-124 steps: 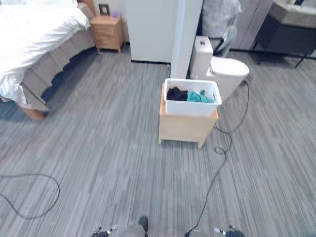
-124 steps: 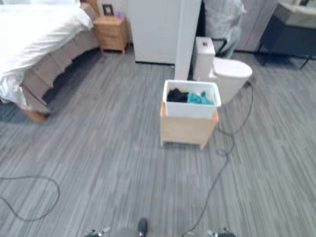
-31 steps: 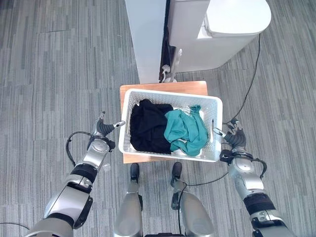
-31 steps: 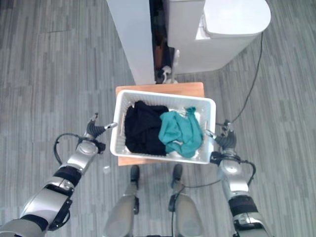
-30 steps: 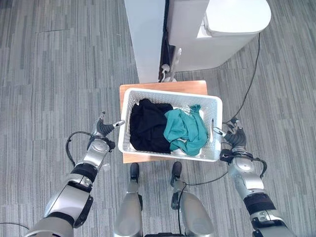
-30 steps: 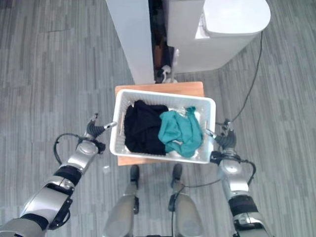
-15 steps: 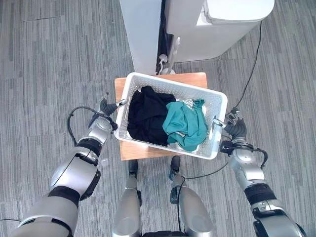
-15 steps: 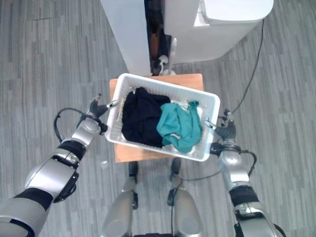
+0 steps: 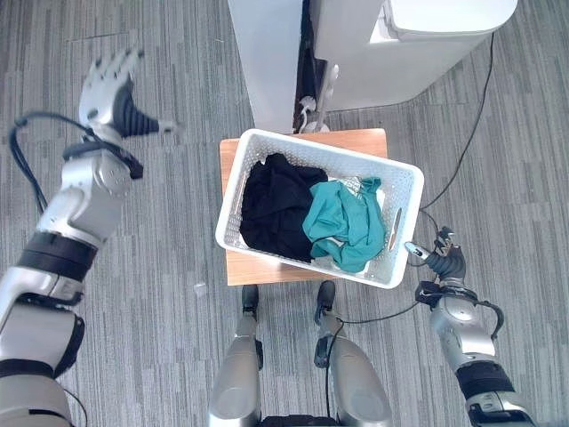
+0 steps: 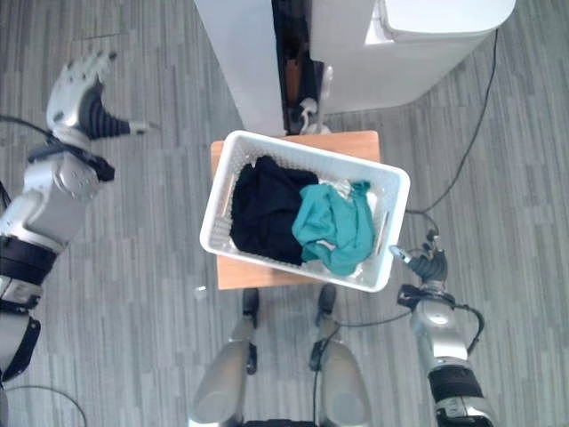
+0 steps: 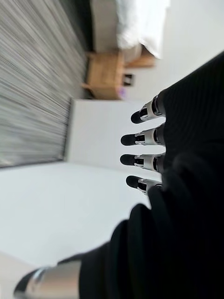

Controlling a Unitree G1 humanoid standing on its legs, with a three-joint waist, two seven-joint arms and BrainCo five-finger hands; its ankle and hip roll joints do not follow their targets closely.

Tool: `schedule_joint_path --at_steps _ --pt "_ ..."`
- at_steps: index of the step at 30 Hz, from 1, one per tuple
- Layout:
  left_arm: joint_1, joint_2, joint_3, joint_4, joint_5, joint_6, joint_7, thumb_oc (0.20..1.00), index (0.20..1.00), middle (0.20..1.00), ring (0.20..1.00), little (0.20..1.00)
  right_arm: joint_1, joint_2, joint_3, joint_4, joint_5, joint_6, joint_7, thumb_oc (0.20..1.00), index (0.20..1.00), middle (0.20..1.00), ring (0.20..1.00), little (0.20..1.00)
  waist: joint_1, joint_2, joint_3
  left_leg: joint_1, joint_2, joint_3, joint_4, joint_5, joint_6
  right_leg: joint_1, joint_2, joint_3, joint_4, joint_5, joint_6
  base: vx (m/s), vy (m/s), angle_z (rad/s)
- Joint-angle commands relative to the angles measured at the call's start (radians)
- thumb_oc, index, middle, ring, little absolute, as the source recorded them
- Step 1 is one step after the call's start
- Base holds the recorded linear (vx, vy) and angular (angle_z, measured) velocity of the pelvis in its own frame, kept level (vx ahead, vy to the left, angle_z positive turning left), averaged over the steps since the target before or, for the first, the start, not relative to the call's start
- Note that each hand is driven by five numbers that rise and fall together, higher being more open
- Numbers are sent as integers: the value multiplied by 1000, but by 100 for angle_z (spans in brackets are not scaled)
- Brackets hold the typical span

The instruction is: Grab the laundry basket,head to the washer,open it,put in the laundry and shut it.

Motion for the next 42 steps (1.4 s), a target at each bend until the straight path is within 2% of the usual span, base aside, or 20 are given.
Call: schedule_joint_path --at_steps 1,8,12,19,22,26,33,39,42 --pt "-40 -19 39 89 73 23 23 1000 1000 1000 1000 1000 17 -2 -34 -78 5 -39 3 1000 1000 1000 1000 1000 -19 -57 -73 -111 -16 55 179 -164 58 -22 -82 8 156 -210 64 0 0 0" --pt "-74 -88 50 143 -9 26 65 1000 1000 1000 1000 1000 14 0 -8 -64 -29 -21 -3 1000 1000 1000 1000 1000 -29 -58 -67 -118 -20 57 179 -164 61 -32 -81 11 156 -209 61 -1 -2 -1" --pt "-106 -93 38 163 -44 23 70 1000 1000 1000 1000 1000 22 -2 1 -56 -42 -15 -1 1000 1000 1000 1000 1000 -32 -55 -71 -121 -21 56 179 -162 61 -34 -83 10 156 -208 60 0 0 0" --pt "-143 -85 9 231 -179 23 23 1000 1000 1000 1000 1000 35 2 26 -33 -44 4 21 1000 1000 1000 1000 1000 -32 -37 -74 -117 -24 58 181 -159 61 -31 -85 7 166 -214 57 -5 -15 0" --pt "-126 -81 13 256 -305 21 -11 1000 1000 1000 1000 1000 51 16 43 -23 -19 16 45 1000 1000 1000 1000 1000 -28 -24 -84 -101 -25 59 177 -156 60 -18 -85 7 168 -215 55 9 -27 2" --pt "-116 -72 -1 278 -353 28 -41 1000 1000 1000 1000 1000 74 22 49 -21 -1 25 62 1000 1000 1000 1000 1000 -28 -17 -91 -90 -25 60 176 -155 58 -10 -86 8 174 -219 54 5 -17 0" --pt "-53 -59 -4 256 -377 35 -93 1000 1000 1000 1000 1000 103 27 48 16 11 37 82 1000 1000 1000 1000 1000 -27 -9 -105 -73 -25 60 173 -154 54 1 -86 6 188 -228 50 -1 -35 1" --pt "-47 -79 -20 263 -353 33 -103 1000 1000 1000 1000 1000 109 21 52 32 2 41 95 1000 1000 1000 1000 1000 -32 -8 -109 -65 -23 60 163 -148 53 -4 -85 11 202 -234 48 -2 -11 0" --pt "-89 -112 -49 328 -365 22 -110 1000 1000 1000 1000 1000 111 22 60 34 4 34 96 1000 1000 1000 1000 1000 -39 -9 -107 -70 -21 61 159 -142 55 -14 -83 12 200 -228 50 0 0 0"
